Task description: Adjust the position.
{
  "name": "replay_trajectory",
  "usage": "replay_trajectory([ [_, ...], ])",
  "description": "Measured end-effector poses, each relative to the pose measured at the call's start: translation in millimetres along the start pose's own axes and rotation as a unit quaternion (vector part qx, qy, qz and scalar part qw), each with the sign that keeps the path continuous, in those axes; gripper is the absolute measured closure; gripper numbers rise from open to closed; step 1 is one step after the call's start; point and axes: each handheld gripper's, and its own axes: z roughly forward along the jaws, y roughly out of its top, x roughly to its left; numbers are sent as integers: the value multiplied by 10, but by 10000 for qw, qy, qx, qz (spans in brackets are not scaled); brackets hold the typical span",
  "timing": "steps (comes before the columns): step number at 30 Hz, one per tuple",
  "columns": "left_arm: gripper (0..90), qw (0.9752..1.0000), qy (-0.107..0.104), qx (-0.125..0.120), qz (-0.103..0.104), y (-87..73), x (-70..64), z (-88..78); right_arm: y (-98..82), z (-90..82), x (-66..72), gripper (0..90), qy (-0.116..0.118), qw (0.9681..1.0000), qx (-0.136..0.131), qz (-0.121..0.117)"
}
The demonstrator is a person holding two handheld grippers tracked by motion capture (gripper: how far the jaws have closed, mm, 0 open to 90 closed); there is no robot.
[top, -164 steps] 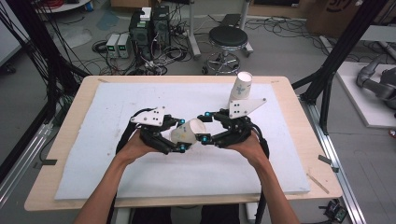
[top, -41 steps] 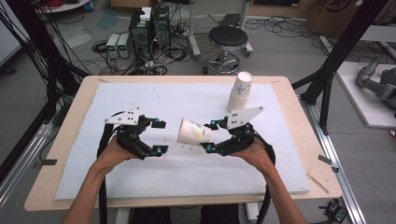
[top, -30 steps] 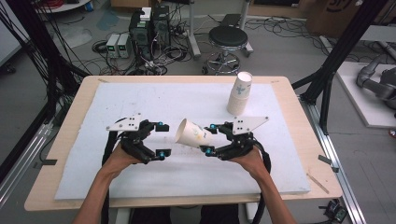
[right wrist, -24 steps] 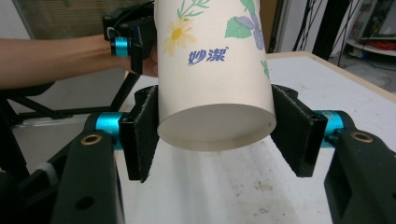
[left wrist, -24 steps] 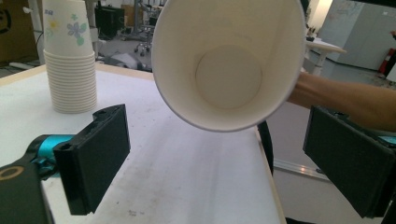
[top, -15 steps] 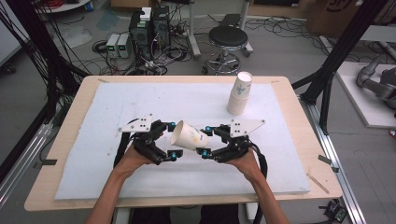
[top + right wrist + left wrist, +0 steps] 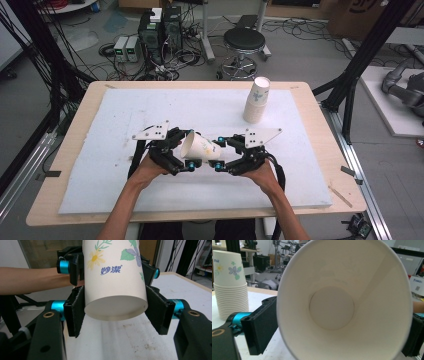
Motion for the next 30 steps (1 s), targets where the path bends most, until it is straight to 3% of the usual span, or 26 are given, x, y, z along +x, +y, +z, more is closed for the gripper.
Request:
replay_trajectory([
  [2,111,10000,-42,-27,39,10,-5,8,-1,7,-2,376,42,10000,-3,-4],
  [8,297,9994,-194,-6,298,21,-12,-16,-3,18,-1,377,106,9999,18,-6],
  [20,349,9992,-208,19,348,27,-20,-25,-2,17,-1,375,97,9999,61,-52],
  [21,348,9992,-166,46,353,29,-22,-27,1,18,6,363,59,9999,79,-99],
  [23,351,9993,-105,82,352,29,-18,-32,8,27,35,220,-76,9999,102,-62],
  [28,346,9990,80,263,354,57,-10,-57,9,23,49,194,-295,9992,252,-42],
  [29,344,9981,198,445,378,98,-7,-65,4,7,56,192,-440,9985,321,-43],
  [30,344,9981,198,445,378,98,-7,-65,-3,-6,60,192,-542,9979,353,-44],
])
